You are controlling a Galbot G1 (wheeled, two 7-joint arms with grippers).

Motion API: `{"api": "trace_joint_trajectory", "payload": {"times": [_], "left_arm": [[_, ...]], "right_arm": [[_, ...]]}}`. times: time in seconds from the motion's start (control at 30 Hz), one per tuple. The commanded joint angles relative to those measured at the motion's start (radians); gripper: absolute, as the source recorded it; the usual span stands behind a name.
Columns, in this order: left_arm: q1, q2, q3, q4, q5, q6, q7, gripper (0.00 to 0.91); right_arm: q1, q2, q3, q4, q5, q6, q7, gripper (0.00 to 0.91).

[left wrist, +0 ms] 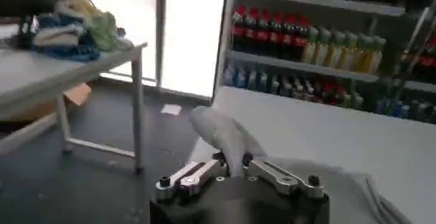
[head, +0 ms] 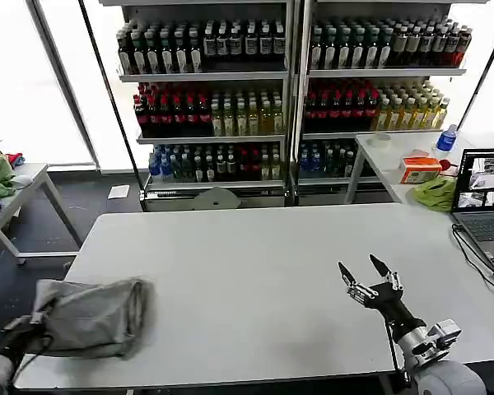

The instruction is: Fold and organize the clothes.

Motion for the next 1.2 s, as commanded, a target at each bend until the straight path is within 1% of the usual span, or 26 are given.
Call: {"api": "trace_joint_trajectory", "payload": {"times": [0.03, 0.13, 0.2, 0.23, 0.33, 0.37, 0.43, 0.5, 0.53, 0.57, 0.6, 0.63, 0.67, 0.7, 0.83, 0.87, 0.9, 0.93, 0.97, 1.0, 1.1, 1.17, 1.2], "left_arm": [[0.036, 0.21, -0.19, -0.111, -0.033, 0.047, -0.019, 0.03], [0.018, 0.196, -0.114, -0.228, -0.084, 0.102, -0.035, 0.03], [0.0, 0.162, -0.034, -0.3, -0.119, 0.127, -0.058, 0.03], [-0.016, 0.143, 0.044, -0.357, -0.114, 0.127, -0.082, 0.03], [-0.04, 0.113, 0.211, -0.435, -0.118, 0.128, -0.15, 0.03], [-0.048, 0.105, 0.304, -0.457, -0.118, 0.128, -0.162, 0.03], [-0.078, 0.088, 0.485, -0.473, -0.12, 0.127, -0.251, 0.03], [-0.12, 0.068, 0.627, -0.455, -0.15, 0.127, -0.324, 0.03], [-0.161, 0.053, 0.712, -0.439, -0.234, 0.127, -0.392, 0.03], [-0.186, 0.036, 0.773, -0.424, -0.266, 0.127, -0.409, 0.03], [-0.252, 0.017, 0.829, -0.397, -0.282, 0.127, -0.428, 0.03], [-0.29, -0.017, 0.9, -0.363, -0.284, 0.127, -0.447, 0.03], [-0.351, -0.034, 0.926, -0.341, -0.285, 0.127, -0.455, 0.03], [-0.414, -0.075, 0.979, -0.298, -0.302, 0.127, -0.467, 0.03], [-0.52, -0.195, 1.087, -0.164, -0.31, 0.127, -0.477, 0.06], [-0.548, -0.219, 1.096, -0.133, -0.307, 0.128, -0.48, 0.584], [-0.562, -0.234, 1.106, -0.105, -0.298, 0.128, -0.48, 0.867], [-0.581, -0.254, 1.111, -0.074, -0.292, 0.127, -0.479, 0.907], [-0.592, -0.265, 1.11, -0.057, -0.285, 0.127, -0.467, 0.907], [-0.598, -0.275, 1.106, -0.036, -0.281, 0.127, -0.45, 0.907], [-0.607, -0.295, 1.095, -0.012, -0.287, 0.127, -0.423, 0.907], [-0.601, -0.298, 1.081, -0.02, -0.281, 0.126, -0.36, 0.907], [-0.594, -0.298, 1.068, -0.023, -0.27, 0.123, -0.313, 0.907]], "right_arm": [[0.018, 0.01, -0.016, -0.012, 0.001, 0.007, 0.0, 0.907], [0.022, 0.009, -0.019, -0.019, 0.001, 0.01, 0.001, 0.907], [0.02, 0.007, -0.015, -0.023, 0.001, 0.012, 0.001, 0.907], [0.019, 0.007, -0.012, -0.025, 0.002, 0.012, 0.001, 0.907], [0.011, 0.01, -0.004, -0.034, 0.001, 0.016, 0.002, 0.907], [0.007, 0.016, 0.0, -0.038, 0.001, 0.017, 0.003, 0.907], [-0.002, 0.028, 0.003, -0.04, -0.003, 0.017, 0.003, 0.907], [-0.013, 0.044, 0.006, -0.039, -0.011, 0.016, 0.004, 0.907], [-0.021, 0.049, 0.007, -0.039, -0.015, 0.016, 0.003, 0.907], [-0.028, 0.055, 0.01, -0.04, -0.017, 0.015, 0.004, 0.907], [-0.036, 0.064, 0.012, -0.042, -0.019, 0.014, 0.005, 0.907], [-0.041, 0.068, 0.013, -0.043, -0.021, 0.014, 0.005, 0.907], [-0.047, 0.077, 0.014, -0.049, -0.032, 0.015, 0.004, 0.907], [-0.053, 0.085, 0.015, -0.052, -0.039, 0.016, 0.004, 0.907], [-0.082, 0.099, 0.021, -0.042, -0.057, 0.012, 0.006, 0.907], [-0.092, 0.099, 0.022, -0.035, -0.061, 0.004, 0.007, 0.907], [-0.096, 0.098, 0.021, -0.029, -0.064, -0.005, 0.008, 0.907], [-0.097, 0.098, 0.019, -0.028, -0.064, -0.011, 0.009, 0.907], [-0.097, 0.094, 0.014, -0.013, -0.064, -0.057, 0.023, 0.907], [-0.094, 0.088, 0.001, 0.009, -0.058, -0.12, 0.036, 0.907], [-0.074, 0.077, -0.046, 0.033, -0.054, -0.158, 0.045, 0.907], [-0.043, 0.067, -0.091, 0.045, -0.022, -0.202, 0.063, 0.907], [-0.028, 0.062, -0.105, 0.046, 0.008, -0.218, 0.07, 0.907]]}}
